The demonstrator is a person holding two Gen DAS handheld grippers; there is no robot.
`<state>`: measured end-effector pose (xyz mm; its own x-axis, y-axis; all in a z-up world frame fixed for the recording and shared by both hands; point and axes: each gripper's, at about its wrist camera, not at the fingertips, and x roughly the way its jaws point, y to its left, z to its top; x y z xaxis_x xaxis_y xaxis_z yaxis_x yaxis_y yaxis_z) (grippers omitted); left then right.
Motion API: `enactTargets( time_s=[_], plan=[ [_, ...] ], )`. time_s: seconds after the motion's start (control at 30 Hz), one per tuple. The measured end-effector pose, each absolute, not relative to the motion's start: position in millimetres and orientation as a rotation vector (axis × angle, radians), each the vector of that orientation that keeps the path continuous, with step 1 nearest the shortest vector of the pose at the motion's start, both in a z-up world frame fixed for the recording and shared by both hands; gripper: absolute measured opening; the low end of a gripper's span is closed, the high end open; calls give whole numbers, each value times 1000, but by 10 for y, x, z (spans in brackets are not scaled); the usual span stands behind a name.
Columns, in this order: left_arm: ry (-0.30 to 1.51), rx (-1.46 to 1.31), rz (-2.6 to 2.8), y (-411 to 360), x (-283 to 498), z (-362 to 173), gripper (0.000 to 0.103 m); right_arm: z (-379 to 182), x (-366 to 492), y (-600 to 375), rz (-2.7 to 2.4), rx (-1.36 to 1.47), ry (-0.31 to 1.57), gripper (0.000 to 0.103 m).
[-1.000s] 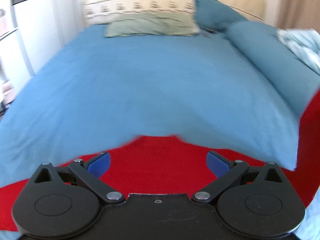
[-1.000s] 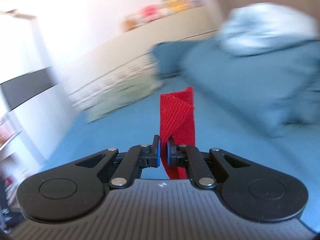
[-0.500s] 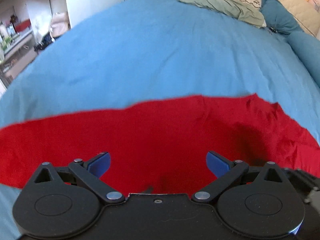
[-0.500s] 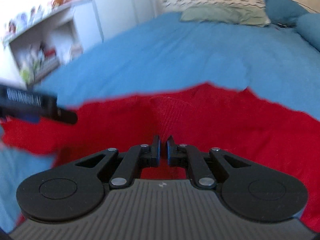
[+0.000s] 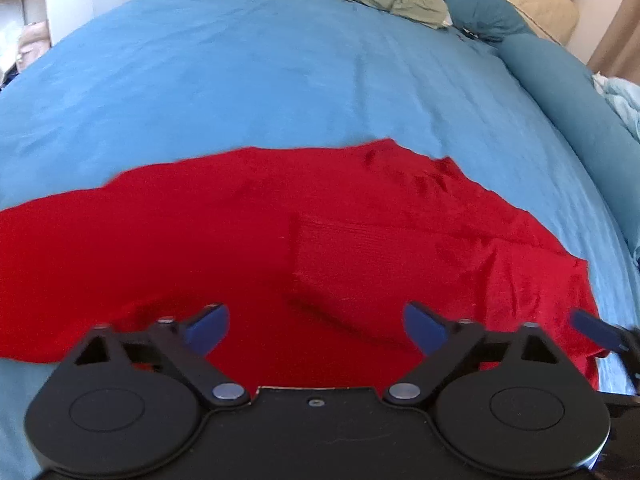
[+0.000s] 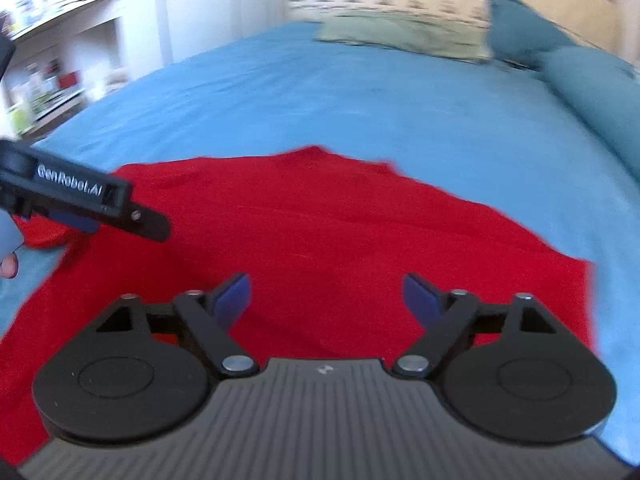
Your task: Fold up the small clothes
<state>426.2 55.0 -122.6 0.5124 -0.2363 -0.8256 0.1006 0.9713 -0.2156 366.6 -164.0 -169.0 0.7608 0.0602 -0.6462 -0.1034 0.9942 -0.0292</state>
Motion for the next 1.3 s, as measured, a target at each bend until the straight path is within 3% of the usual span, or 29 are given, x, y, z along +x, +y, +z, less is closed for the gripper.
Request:
enactTargets(
  time_s=[0.1,0.23,0.3,0.37,0.7,1.07,1.2,1.27,1.3],
  plan=[
    [1022,-130,-191,384,4349,-1329,80,-1648,3510,-2053,-30,-41,721,103],
    [1037,-126,-149,289,4423,-1478,59,-1756,3217,-2573,-209,8,751,103],
    [1018,-94,-116,231,4437,-1492,41,-1855,3107,-2771,-274,40,784,103],
    [1000,-58,-112,177,4458,-1459,7,-1971,3033,-2935,-316,74,820,103],
    [740,-13,36,500,4315,-836,5,-2085,3603,-3100,-377,97,794,102],
    [854,-21,100,811,4103,-1477,6,-2163,3464,-3433,-394,149,814,103],
    [860,19,102,867,3983,-1424,19,-2127,3436,-3457,-372,127,828,103],
    [878,54,118,907,3917,-1376,39,-2073,3413,-3440,-358,112,847,103],
    [874,66,122,935,3859,-1356,40,-2009,3394,-3378,-345,73,851,103]
  ],
)
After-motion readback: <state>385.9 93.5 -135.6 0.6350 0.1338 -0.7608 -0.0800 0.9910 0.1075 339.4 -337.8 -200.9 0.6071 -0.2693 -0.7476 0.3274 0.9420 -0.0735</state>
